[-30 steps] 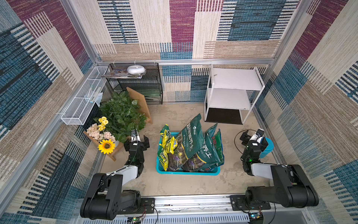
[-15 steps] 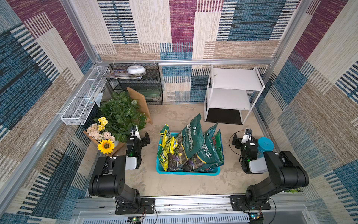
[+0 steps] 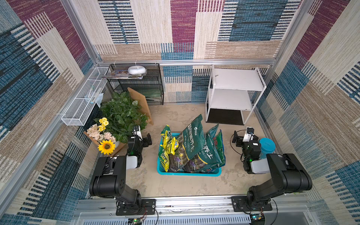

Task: Take down the fertilizer bag from the shelf
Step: Reset both arms

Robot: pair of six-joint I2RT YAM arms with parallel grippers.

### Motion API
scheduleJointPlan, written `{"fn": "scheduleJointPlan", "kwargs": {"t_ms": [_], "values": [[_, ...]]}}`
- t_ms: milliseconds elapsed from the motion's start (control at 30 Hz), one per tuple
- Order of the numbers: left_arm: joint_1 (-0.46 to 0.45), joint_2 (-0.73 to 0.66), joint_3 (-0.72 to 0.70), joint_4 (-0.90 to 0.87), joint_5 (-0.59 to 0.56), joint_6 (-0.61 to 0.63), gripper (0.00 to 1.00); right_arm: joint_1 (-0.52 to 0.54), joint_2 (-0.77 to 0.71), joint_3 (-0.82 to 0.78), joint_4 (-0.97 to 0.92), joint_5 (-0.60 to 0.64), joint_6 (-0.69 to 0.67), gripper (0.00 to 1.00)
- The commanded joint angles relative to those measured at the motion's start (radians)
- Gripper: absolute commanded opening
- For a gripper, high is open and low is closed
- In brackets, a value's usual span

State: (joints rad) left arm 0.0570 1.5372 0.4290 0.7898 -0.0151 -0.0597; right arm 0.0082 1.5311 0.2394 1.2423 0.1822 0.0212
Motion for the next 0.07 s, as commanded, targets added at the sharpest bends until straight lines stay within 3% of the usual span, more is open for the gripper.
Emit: {"fn": "scheduleJointPlan", "kwargs": {"t_ms": [0,33], "values": [[0.001,-0.002,0.003,-0.004,0.015,0.006,0.99,0.0,-0.001,0.004,0.006,-0.004,-0.002,0.99],[0.001,-0.002,0.004,-0.007,0.015,0.006,0.99,0.001,-0.002,0.002,0.008,-0.003,-0.002,0.99]]}}
